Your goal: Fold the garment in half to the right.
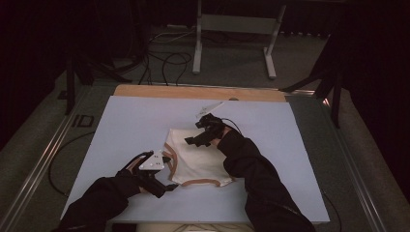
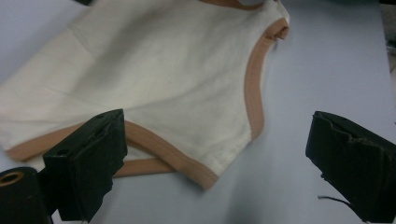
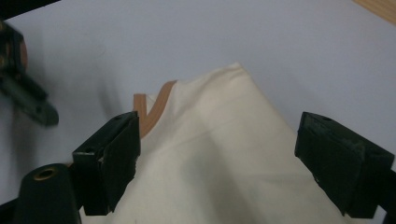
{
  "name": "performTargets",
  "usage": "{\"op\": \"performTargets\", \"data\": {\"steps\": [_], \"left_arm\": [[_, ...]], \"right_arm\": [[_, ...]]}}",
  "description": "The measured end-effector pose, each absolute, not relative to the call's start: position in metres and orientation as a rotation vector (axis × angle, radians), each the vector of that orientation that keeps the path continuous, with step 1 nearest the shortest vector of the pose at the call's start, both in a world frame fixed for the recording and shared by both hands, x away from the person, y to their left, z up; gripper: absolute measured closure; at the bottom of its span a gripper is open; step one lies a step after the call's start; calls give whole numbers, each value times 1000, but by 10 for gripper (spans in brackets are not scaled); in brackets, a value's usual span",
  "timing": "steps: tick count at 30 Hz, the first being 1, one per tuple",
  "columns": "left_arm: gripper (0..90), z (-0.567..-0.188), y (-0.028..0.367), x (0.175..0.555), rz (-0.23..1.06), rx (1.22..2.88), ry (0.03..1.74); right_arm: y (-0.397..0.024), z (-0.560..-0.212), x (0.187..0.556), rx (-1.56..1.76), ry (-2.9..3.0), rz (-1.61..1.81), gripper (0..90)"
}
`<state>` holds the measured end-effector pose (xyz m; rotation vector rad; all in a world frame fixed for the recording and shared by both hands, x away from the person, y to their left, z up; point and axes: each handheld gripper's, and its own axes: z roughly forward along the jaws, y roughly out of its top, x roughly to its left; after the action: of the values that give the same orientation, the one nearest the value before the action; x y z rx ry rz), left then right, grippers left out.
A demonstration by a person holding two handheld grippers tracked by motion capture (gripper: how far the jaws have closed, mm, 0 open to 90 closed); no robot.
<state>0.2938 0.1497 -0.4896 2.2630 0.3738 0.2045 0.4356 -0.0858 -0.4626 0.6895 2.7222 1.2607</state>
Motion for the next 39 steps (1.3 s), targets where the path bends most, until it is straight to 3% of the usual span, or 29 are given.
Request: {"op": "performTargets", "data": {"steps": [20, 39], "left_arm": [[266, -510, 145, 296, 238, 2335, 313], [594, -520, 135, 307, 165, 2376, 237]], "right_arm": [[-38, -470, 451, 660, 2791, 1218, 145], [-22, -479, 458, 663, 2822, 1194, 145]]}}
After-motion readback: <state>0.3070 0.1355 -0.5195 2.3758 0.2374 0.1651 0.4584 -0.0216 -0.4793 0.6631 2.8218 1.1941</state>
